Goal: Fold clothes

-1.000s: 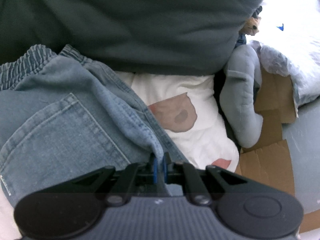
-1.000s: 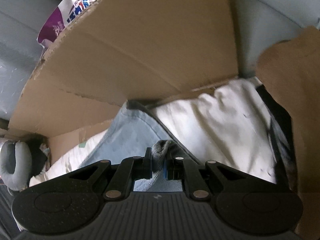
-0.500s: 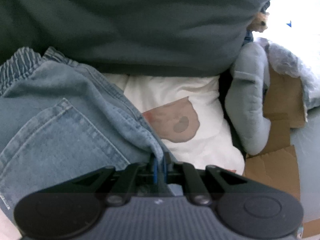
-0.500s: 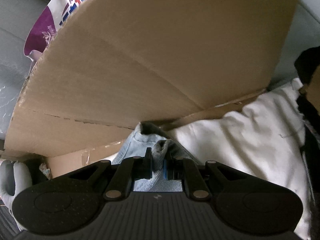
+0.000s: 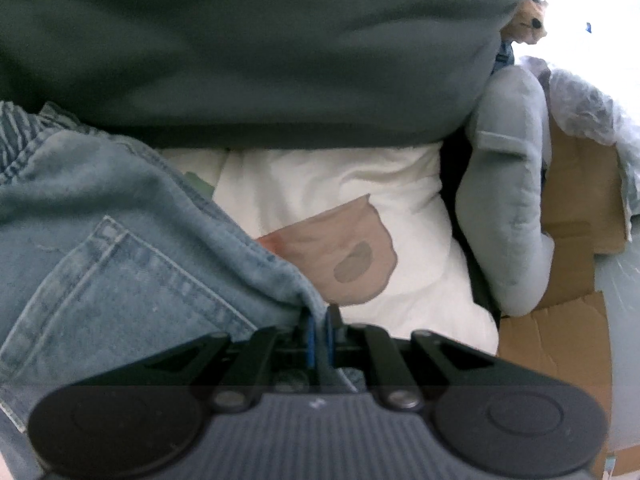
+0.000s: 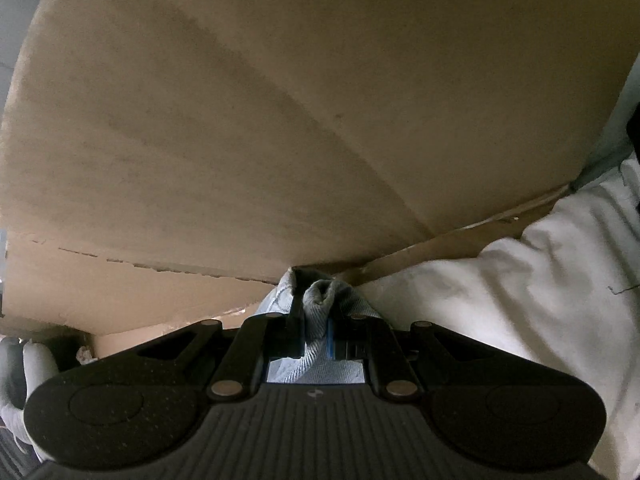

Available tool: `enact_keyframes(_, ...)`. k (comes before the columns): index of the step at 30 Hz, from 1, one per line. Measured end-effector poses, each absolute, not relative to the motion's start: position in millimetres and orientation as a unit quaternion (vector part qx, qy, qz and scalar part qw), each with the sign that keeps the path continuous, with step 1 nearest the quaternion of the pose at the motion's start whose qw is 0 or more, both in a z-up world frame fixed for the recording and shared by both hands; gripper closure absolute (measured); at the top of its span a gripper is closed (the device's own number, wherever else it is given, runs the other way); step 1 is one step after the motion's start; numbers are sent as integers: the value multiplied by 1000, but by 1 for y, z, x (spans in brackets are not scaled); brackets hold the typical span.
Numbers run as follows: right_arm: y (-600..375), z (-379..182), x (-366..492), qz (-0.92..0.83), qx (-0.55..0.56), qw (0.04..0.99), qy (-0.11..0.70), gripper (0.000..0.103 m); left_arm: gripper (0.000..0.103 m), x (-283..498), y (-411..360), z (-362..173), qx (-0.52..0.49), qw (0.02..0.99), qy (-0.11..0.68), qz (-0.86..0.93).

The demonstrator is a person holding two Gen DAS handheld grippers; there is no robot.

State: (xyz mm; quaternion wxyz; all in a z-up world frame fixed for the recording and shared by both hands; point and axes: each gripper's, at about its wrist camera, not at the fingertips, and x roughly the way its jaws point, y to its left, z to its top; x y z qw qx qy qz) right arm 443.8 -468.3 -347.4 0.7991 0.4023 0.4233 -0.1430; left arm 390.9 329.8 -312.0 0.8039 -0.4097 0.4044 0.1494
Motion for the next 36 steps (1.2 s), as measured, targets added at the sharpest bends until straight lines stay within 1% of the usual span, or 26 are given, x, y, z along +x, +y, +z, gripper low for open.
enact_keyframes(7, -470, -350, 448, -150, 425, 792, 412, 94, 98, 400, 328, -314, -417, 794, 417, 146)
enact_keyframes(15, -476, -356, 442, -152, 476, 775, 388, 94, 98, 389, 335, -313, -439, 797, 392, 137)
enact_keyframes(20, -480, -356, 438, -143, 495, 770, 377, 94, 97, 388, 334, -320, -434, 794, 402, 142)
enact_keyframes(22, -482, -360, 437, -127, 513, 761, 376, 86, 95, 389, 332, -323, -432, 792, 408, 142)
enact_keyframes(24, -483, -359, 432, -118, 520, 761, 369, 64, 92, 390, 327, -326, -435, 787, 416, 136)
enact_keyframes(25, -482, -356, 429, -113, 518, 766, 363, 58, 91, 391, 324, -327, -434, 787, 419, 131)
enact_keyframes(26, -481, -353, 426, -108, 515, 770, 360, 55, 88, 392, 318, -327, -430, 789, 421, 124)
enact_keyframes(29, -475, -346, 418, -90, 509, 776, 361, 54, 87, 394, 304, -329, -424, 791, 428, 106)
enact_keyframes(36, -432, -341, 425, -20, 450, 804, 388, 54, 87, 407, 284, -342, -433, 783, 438, 90)
